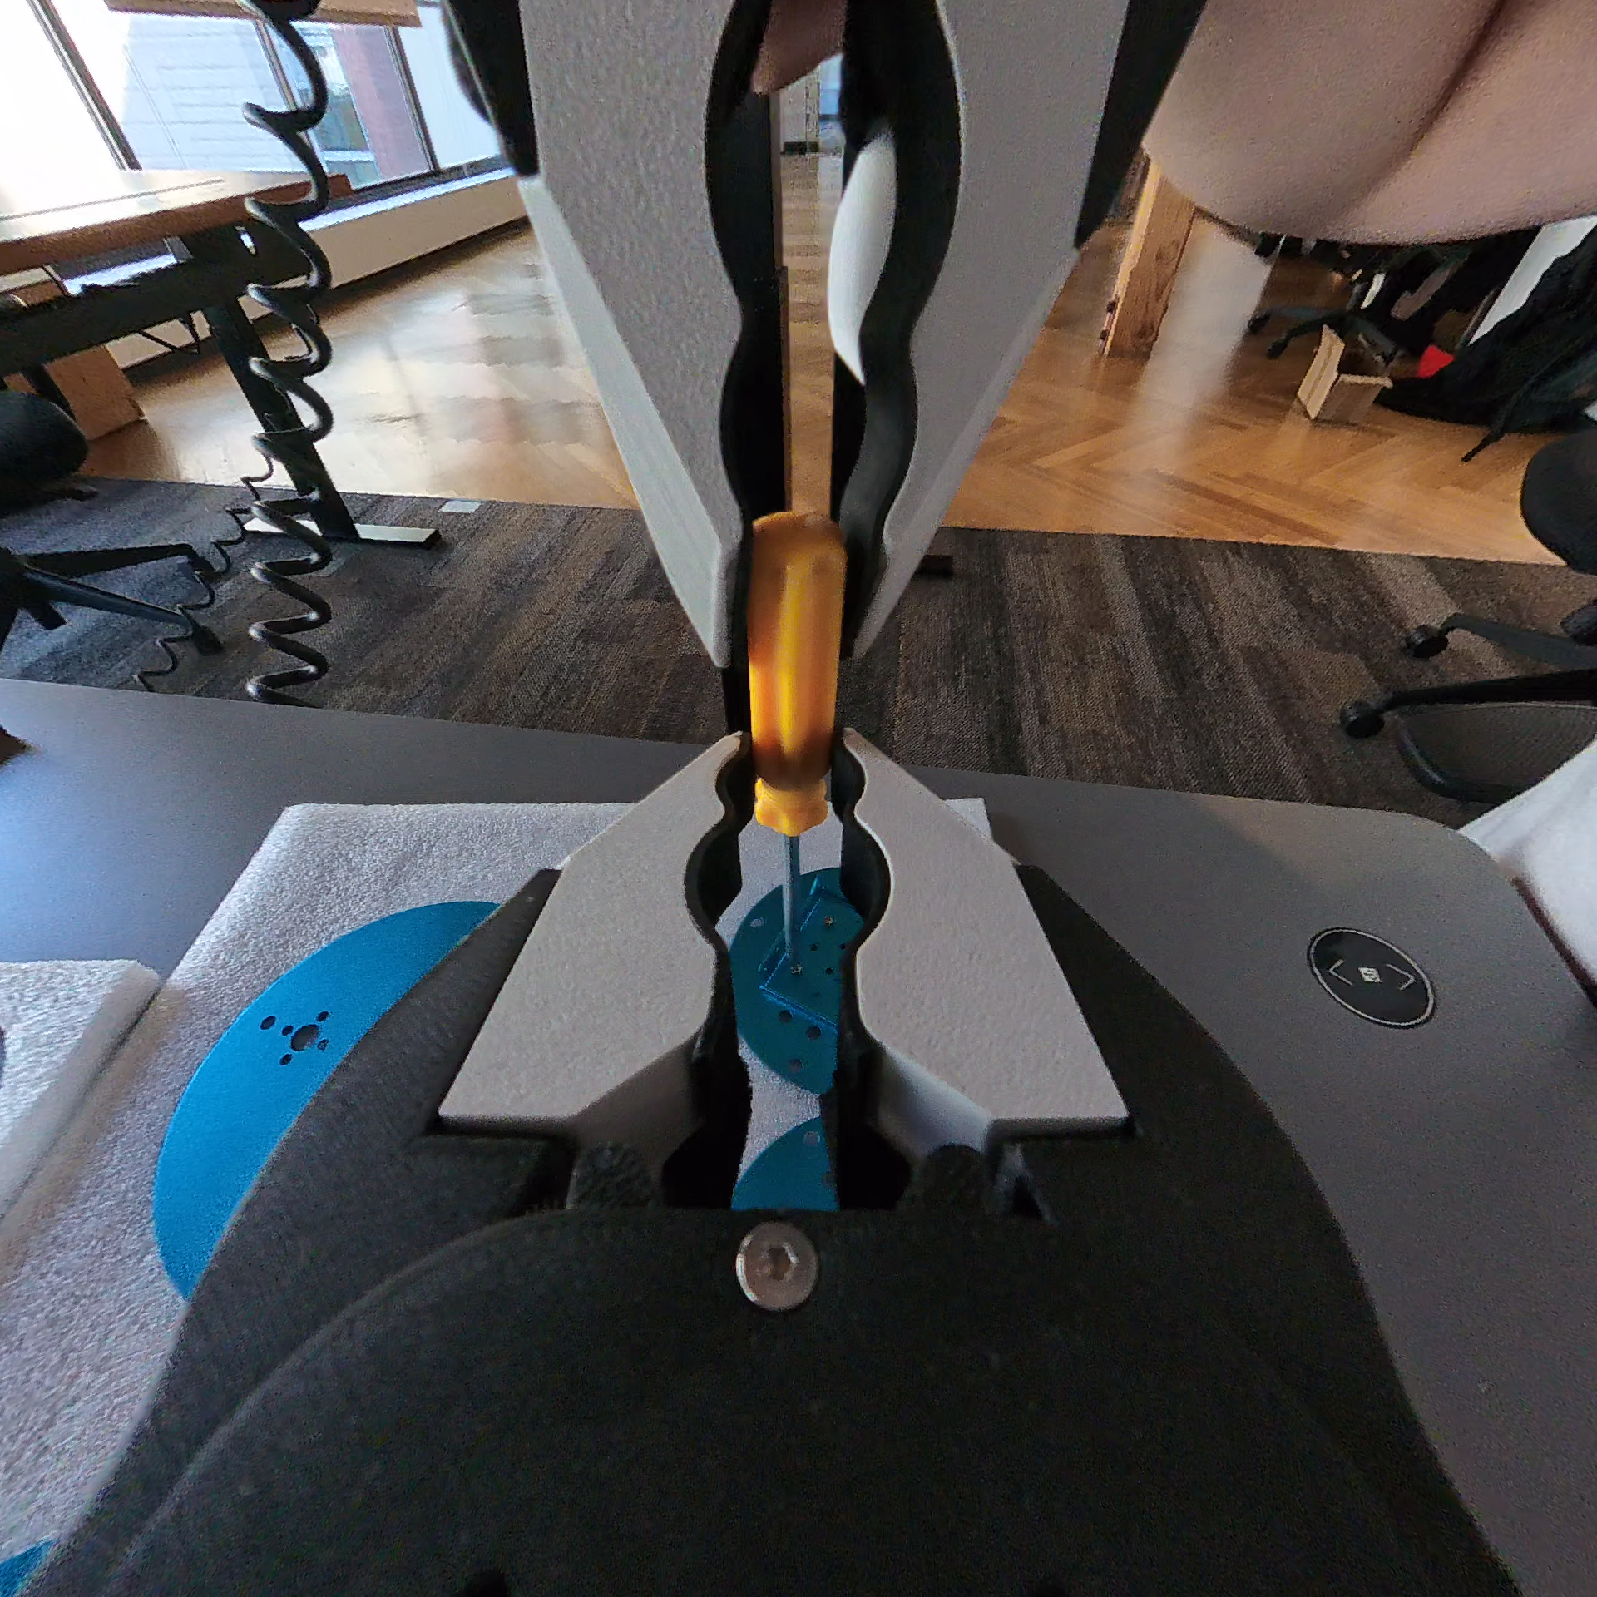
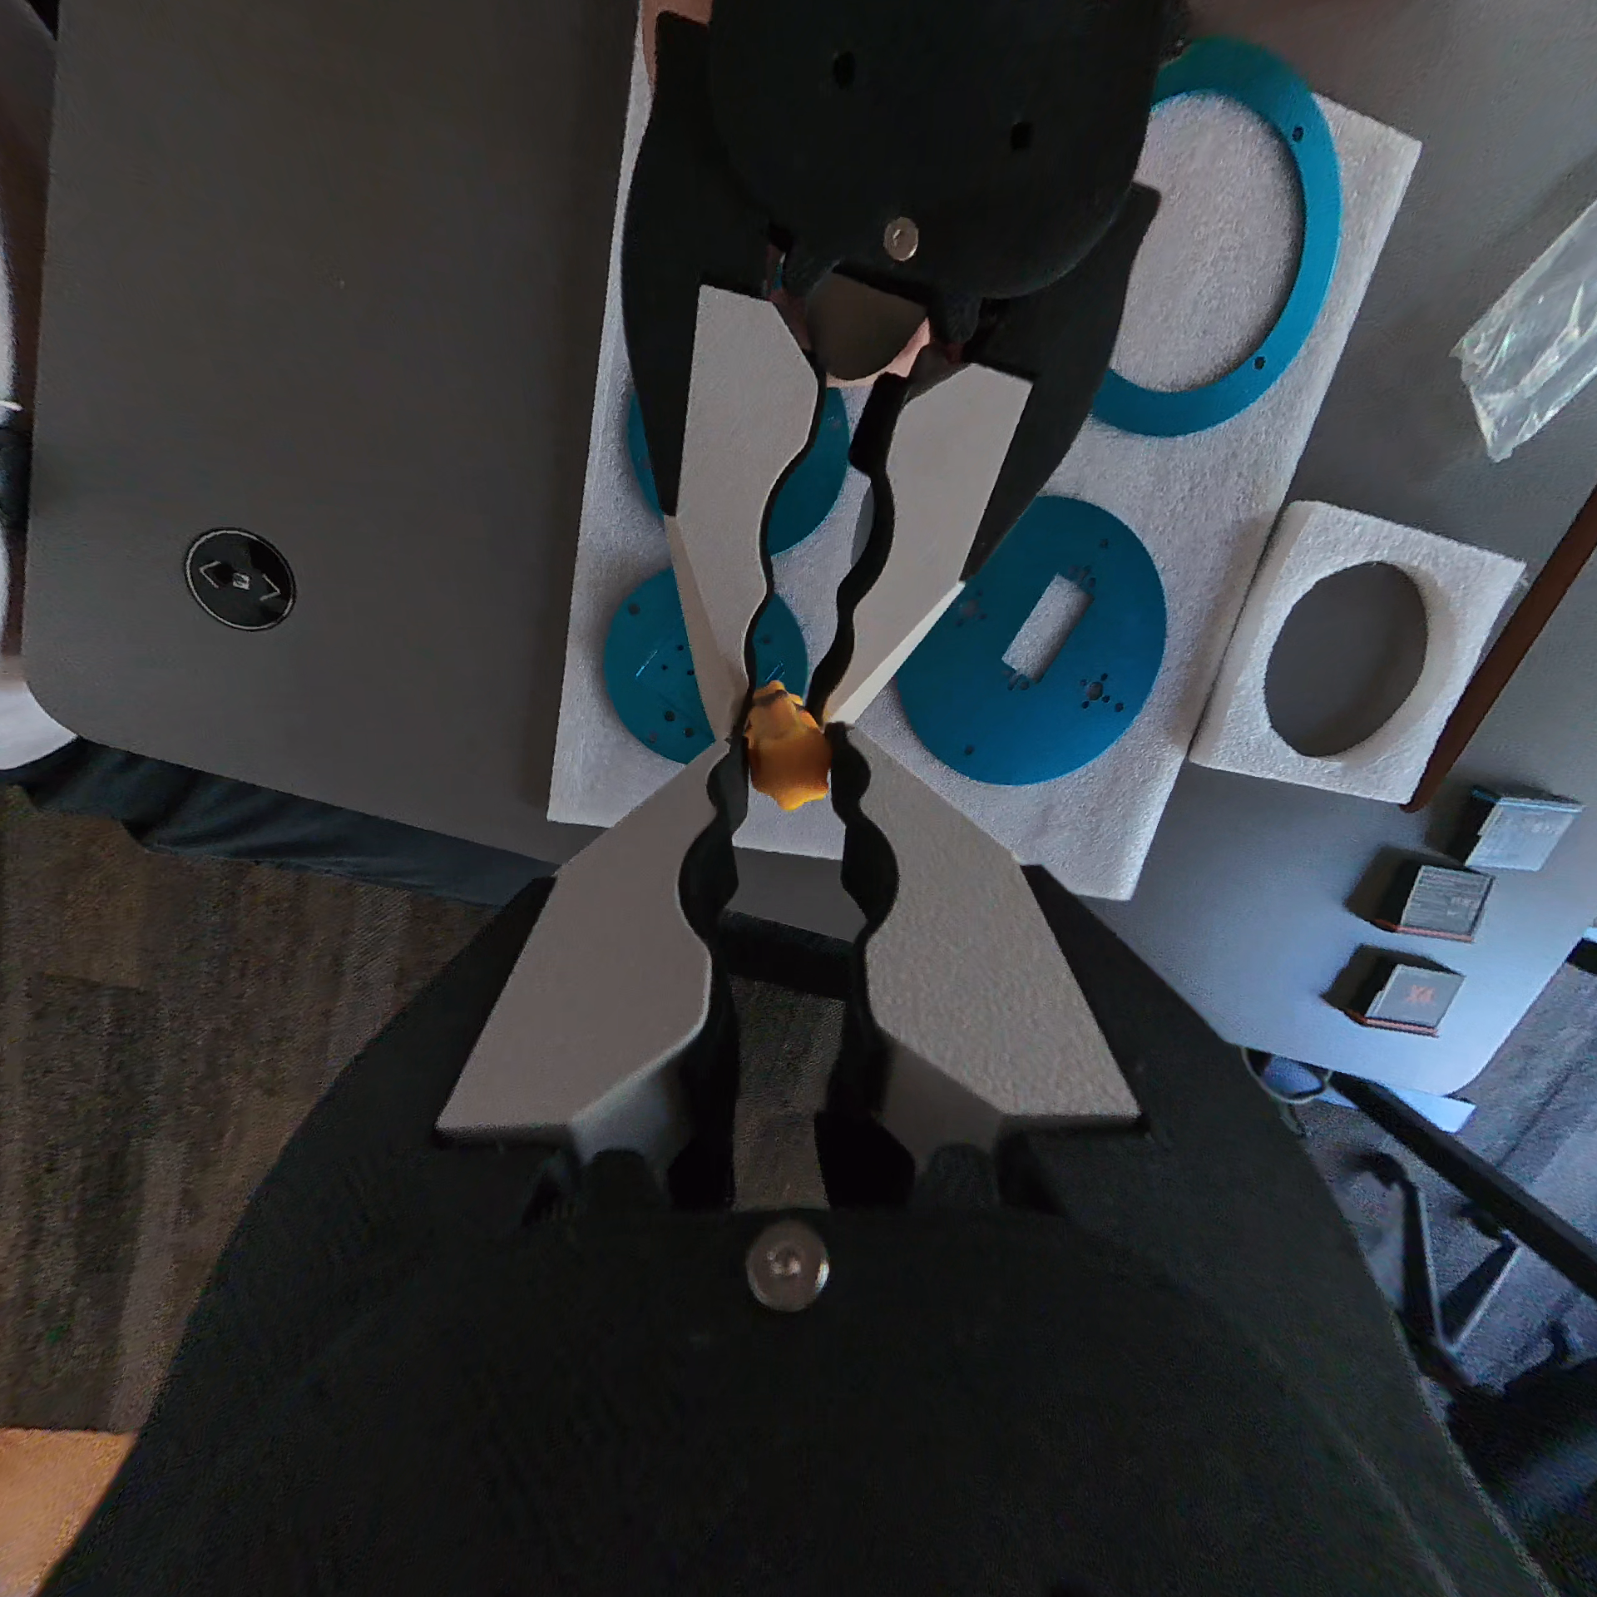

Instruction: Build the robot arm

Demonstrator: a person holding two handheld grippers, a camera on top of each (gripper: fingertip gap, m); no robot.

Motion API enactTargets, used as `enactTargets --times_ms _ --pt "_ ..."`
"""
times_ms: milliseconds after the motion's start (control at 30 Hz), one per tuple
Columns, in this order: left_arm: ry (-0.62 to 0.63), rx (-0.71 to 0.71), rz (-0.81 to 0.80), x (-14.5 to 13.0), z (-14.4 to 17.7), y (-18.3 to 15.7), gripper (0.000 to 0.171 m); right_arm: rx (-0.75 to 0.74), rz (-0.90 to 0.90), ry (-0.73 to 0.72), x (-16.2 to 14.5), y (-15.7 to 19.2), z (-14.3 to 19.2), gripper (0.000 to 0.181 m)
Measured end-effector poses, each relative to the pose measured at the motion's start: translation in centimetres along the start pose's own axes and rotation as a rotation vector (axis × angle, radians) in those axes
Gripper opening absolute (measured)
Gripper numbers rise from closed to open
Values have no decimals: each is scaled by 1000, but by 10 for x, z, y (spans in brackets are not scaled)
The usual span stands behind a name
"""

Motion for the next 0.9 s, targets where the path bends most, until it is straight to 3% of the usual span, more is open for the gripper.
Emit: enactTargets --times_ms 267,900 --pt "-21 -23 73 -1 0 3 16 31 -169 8 1 -4 -1 17" --pt "0 16 40 1 -1 2 15 62 -133 24 -1 -7 -1 17"
Point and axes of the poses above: each gripper's, where its closed fingertips meet, z back along the fingers, x out of its top, y = z × x across the jaws, the point moved 7 cm from there along z, back along the fingers, and after that the axes turned 1 degree about x, right-handed, at the moved point
